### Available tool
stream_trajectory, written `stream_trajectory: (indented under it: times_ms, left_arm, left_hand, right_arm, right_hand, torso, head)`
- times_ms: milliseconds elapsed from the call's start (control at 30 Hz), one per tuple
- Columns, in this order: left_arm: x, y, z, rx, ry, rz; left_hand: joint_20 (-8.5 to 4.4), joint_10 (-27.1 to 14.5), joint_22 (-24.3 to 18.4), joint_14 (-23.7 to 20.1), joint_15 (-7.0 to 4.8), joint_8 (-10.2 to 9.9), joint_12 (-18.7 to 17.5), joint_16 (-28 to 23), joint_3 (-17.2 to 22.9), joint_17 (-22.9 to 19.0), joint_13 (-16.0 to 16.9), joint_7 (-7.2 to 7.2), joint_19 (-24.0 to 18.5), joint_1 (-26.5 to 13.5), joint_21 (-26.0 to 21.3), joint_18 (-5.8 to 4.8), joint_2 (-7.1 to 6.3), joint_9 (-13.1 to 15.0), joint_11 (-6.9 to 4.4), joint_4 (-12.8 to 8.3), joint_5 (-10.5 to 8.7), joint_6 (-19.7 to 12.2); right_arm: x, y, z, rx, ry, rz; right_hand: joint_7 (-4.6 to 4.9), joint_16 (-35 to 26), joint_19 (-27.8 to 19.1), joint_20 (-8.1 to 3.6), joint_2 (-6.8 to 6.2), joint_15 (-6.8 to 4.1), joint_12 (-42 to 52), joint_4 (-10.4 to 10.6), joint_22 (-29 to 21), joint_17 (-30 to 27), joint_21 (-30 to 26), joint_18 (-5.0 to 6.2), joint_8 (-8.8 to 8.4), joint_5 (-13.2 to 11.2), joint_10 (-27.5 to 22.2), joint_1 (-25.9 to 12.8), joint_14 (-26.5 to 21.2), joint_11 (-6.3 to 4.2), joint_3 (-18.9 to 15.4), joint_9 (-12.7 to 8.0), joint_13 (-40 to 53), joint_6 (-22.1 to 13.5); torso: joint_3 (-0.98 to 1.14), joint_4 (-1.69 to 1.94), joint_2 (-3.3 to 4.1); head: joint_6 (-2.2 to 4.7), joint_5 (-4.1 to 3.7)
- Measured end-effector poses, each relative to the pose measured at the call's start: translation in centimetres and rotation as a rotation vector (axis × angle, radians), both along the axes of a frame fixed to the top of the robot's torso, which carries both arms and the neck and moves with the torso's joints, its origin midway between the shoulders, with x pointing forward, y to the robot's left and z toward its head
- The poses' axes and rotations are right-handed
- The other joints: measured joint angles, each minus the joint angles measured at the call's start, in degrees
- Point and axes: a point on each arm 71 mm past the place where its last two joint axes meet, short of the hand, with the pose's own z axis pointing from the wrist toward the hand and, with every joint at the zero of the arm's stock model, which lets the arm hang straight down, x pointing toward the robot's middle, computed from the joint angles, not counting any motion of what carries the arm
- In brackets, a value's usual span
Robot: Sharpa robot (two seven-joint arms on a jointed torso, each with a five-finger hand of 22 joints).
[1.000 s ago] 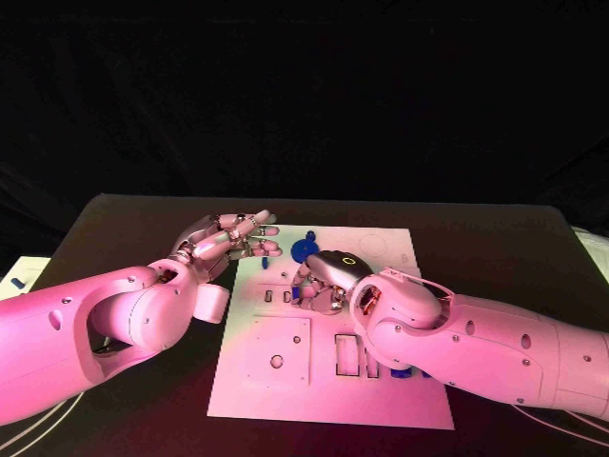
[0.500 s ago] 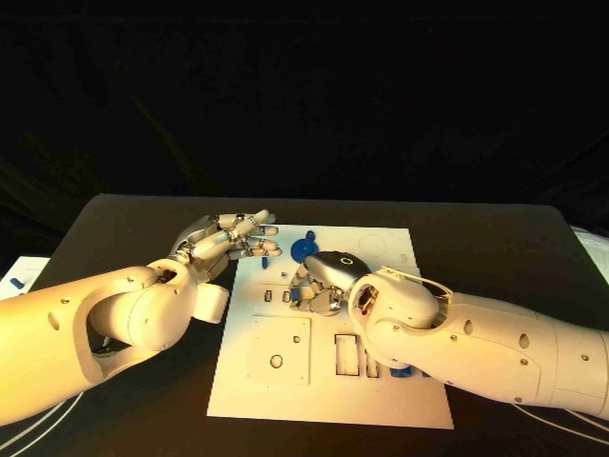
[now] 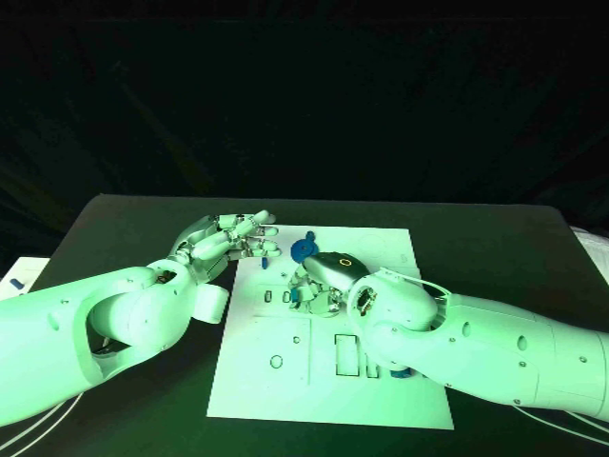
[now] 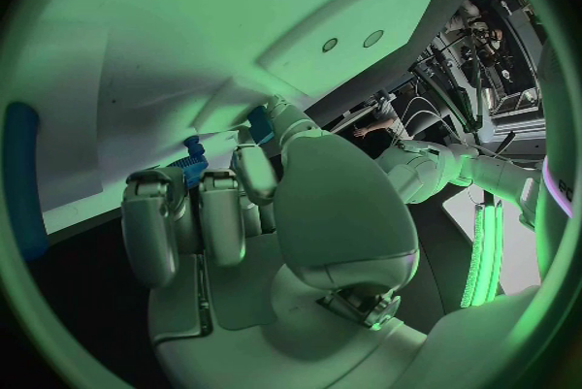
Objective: Assemble the parts on the task board
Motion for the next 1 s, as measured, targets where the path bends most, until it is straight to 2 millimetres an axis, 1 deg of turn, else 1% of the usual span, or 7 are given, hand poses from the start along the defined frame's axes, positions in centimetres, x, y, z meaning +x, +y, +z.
stream_trajectory:
  times_ms: [233,400,700,767,900,967,1000]
  left_arm:
    - [0.0,0.0,0.0,0.0,0.0,0.0]
    - [0.1,0.1,0.0,0.001,0.001,0.001]
    - [0.2,0.3,-0.1,0.004,0.002,0.006]
    - [0.2,0.4,-0.1,0.006,0.004,0.008]
    - [0.5,0.7,-0.3,0.024,0.008,0.015]
    - [0.7,0.9,-0.5,0.049,0.013,0.014]
    - [0.8,1.0,-0.6,0.063,0.015,0.013]
  left_hand:
    - [0.0,0.0,0.0,0.0,0.0,0.0,0.0,0.0,0.0,0.0,0.0,0.0,0.0,0.0,0.0,0.0,0.0,0.0,0.0,0.0,0.0,0.0]
    - [0.0,0.0,0.0,0.0,0.0,0.0,0.0,0.0,0.0,0.1,0.0,0.0,0.0,0.0,0.0,0.0,0.0,0.0,0.0,0.0,0.0,0.0]
    - [0.12,0.0,0.0,0.4,0.22,0.0,-0.3,0.0,-0.1,0.6,0.1,0.0,0.5,0.0,0.2,-0.01,0.0,0.0,0.0,-0.4,0.0,0.0]
    - [-0.25,0.0,0.3,1.9,-0.12,-0.1,-0.3,0.6,-0.1,1.3,0.2,0.0,1.7,0.0,1.1,0.0,0.0,0.0,0.0,-0.4,0.0,0.0]
    - [-2.17,3.0,2.6,8.5,-2.07,-0.2,0.3,6.0,-0.3,5.4,0.9,-1.16,7.0,0.0,5.6,-0.01,0.0,0.1,-1.5,-0.7,0.0,1.2]
    - [-3.24,5.8,4.3,12.2,-3.28,-0.2,1.4,10.2,-0.3,8.3,1.7,-2.03,10.1,0.0,8.7,0.0,-0.01,0.2,-2.59,-0.7,0.0,2.0]
    - [-3.99,7.5,5.7,13.8,-4.04,0.1,2.2,14.8,-0.3,12.2,2.2,-2.64,11.9,0.0,10.9,-0.01,-0.05,0.3,-3.29,-0.7,0.0,2.8]
  right_arm:
    - [-0.2,-0.2,-0.2,0.016,-0.007,-0.011]
    - [-0.4,-1.0,-0.3,0.072,-0.02,-0.012]
    - [-1.4,-2.3,1.9,0.232,-0.053,0.107]
    - [-1.6,-2.7,2.6,0.255,-0.061,0.124]
    - [-1.8,-4.1,4.5,0.307,-0.085,0.153]
    - [-1.8,-5.1,5.6,0.327,-0.092,0.154]
    - [-1.7,-5.7,6.1,0.336,-0.091,0.15]
  right_hand:
    - [0.31,-0.2,0.0,0.41,-0.94,0.24,-0.7,0.6,0.0,0.0,0.0,0.0,-0.04,-0.4,-0.3,-0.1,-0.2,0.29,-0.6,-0.1,-0.4,-1.6]
    - [1.2,-0.7,-0.1,0.93,-2.24,0.81,-1.8,1.1,0.0,0.0,-0.3,0.0,0.07,-0.8,-1.1,0.4,0.0,1.11,-1.0,-1.2,-1.3,-5.8]
    - [1.53,-0.7,-0.1,1.33,-2.51,1.21,-2.1,2.1,0.0,0.0,-0.7,0.0,0.07,-0.5,-1.5,0.7,0.0,1.52,-1.7,-1.6,-1.6,-7.1]
    - [1.53,-0.7,-0.1,1.33,-2.51,1.21,-2.1,2.2,0.0,0.0,-0.7,0.0,0.07,-0.5,-1.5,0.7,0.0,1.52,-1.8,-1.6,-1.7,-7.1]
    - [1.53,-0.7,-0.1,1.33,-2.51,1.21,-2.1,2.6,0.0,0.0,-0.7,0.0,0.07,-0.5,-1.5,0.7,0.0,1.52,-2.2,-1.6,-1.7,-7.1]
    - [1.53,-0.7,-0.1,1.33,-2.51,1.21,-2.1,2.6,0.0,0.0,-0.7,0.0,0.07,-0.5,-1.5,0.7,0.0,1.5,-2.3,-1.6,-1.7,-7.1]
    - [1.46,-0.7,-0.1,1.33,-2.49,1.21,-2.1,2.8,0.0,0.0,-0.7,0.0,0.26,-0.5,-1.7,0.7,0.0,1.35,-2.4,-1.5,-1.7,-7.0]
  torso:
    - [0.01,0.03,-0.01]
    - [0.04,0.04,-0.03]
    - [0.03,0.0,-0.06]
    - [0.04,-0.02,-0.07]
    - [0.07,-0.09,-0.1]
    - [0.11,-0.1,-0.17]
    - [0.13,-0.1,-0.21]
  head:
    - [0.01,-0.04]
    - [0.03,-0.02]
    - [0.22,0.14]
    - [0.31,0.17]
    - [0.62,0.16]
    - [0.67,0.09]
    - [0.68,0.09]
